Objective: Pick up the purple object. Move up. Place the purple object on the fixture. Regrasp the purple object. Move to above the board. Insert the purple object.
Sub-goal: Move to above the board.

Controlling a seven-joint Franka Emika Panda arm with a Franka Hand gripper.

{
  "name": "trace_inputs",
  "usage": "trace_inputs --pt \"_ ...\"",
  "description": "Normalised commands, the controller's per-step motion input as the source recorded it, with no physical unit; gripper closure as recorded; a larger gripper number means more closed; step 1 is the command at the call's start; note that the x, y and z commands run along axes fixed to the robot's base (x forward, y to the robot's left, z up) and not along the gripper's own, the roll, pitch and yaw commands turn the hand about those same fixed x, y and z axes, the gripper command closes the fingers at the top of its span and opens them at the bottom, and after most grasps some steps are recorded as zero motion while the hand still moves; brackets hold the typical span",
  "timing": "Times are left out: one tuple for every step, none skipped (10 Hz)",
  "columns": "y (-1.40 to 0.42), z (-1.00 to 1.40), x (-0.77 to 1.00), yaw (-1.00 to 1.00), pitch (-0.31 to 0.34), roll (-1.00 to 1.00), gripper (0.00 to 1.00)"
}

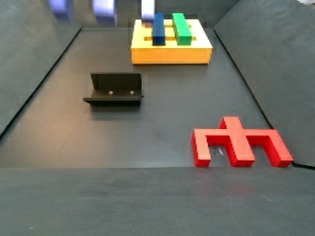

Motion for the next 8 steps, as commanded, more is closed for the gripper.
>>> trace_inputs --pt "0.00 0.88 0.02 0.01 0.029 -0.01 1.00" --pt "-0.01 0.35 0.03 0.01 0.046 0.01 1.00" --pt "-0.01 0.17 0.04 0.02 0.058 0.01 1.00" --pt "-1.40 0.29 -0.90 -0.12 0.093 -1.00 1.00" --pt "-1.40 0.29 -0.92 -0.12 0.088 -1.00 1.00" --pt "-1.40 0.31 -0.99 -0.11 0.082 -1.00 1.00" --pt "-1.40 0.28 -1.01 -0.10 0.092 -1.00 1.00" --pt "-1.40 0.30 -0.99 -0.10 0.098 -1.00 1.00"
